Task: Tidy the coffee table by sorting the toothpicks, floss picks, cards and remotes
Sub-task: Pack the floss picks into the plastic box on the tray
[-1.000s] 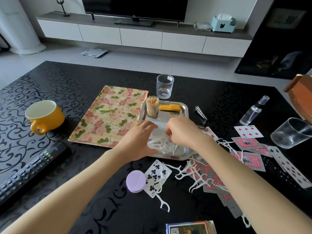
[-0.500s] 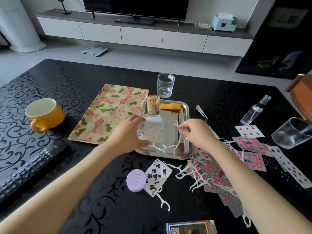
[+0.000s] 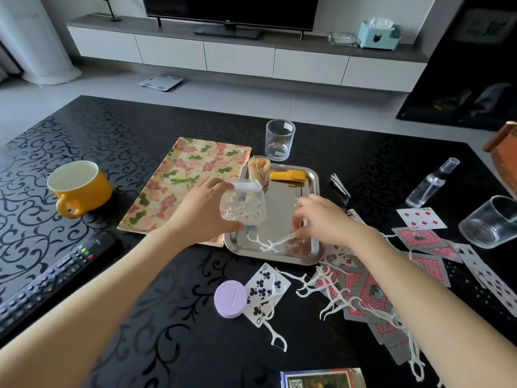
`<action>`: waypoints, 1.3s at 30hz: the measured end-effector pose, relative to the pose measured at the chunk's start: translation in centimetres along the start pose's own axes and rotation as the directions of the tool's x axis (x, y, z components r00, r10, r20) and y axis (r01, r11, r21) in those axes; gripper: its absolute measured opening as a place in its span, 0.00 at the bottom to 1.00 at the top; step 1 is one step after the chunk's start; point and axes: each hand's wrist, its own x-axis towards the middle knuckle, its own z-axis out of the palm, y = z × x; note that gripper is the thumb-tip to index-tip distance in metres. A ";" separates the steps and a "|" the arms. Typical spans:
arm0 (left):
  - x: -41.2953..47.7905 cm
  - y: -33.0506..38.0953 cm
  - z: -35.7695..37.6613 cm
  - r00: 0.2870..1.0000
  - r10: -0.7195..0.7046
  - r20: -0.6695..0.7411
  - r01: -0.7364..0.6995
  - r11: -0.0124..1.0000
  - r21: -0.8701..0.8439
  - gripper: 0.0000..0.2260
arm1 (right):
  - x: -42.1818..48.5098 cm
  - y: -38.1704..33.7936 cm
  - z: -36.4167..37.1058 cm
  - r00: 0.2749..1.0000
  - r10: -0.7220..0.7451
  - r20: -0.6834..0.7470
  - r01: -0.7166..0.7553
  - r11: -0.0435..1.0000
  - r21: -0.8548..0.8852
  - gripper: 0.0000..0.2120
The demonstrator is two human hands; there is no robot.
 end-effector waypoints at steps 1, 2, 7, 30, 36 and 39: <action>0.0 -0.1 0.0 1.000 -0.003 -0.002 0.003 1.000 0.003 0.36 | 0.0 -0.4 -0.1 1.000 0.001 0.005 -0.001 0.999 0.048 0.05; 0.0 -0.3 -0.1 1.000 -0.007 -0.002 0.007 1.000 0.007 0.36 | 0.1 -0.9 -0.1 1.000 0.007 0.013 -0.008 0.996 0.087 0.04; -0.2 -1.0 -0.2 1.000 -0.019 -0.003 0.019 1.000 0.016 0.36 | 0.6 -3.7 2.2 0.990 0.122 0.070 -0.134 0.965 0.225 0.04; 0.2 0.8 1.3 0.994 0.067 0.087 -0.067 0.998 -0.010 0.35 | -0.8 -2.2 1.9 0.977 0.193 -0.089 -0.196 0.980 -0.033 0.10; 1.1 2.4 4.0 0.979 0.133 0.155 -0.130 0.991 -0.029 0.36 | -2.3 -0.1 -0.9 0.946 0.108 -0.305 -0.169 0.969 -0.179 0.08; 1.5 3.1 5.0 0.972 0.152 0.177 -0.145 0.988 -0.055 0.37 | -1.9 -2.1 -1.2 0.978 -0.069 -0.196 -0.008 0.930 -0.368 0.08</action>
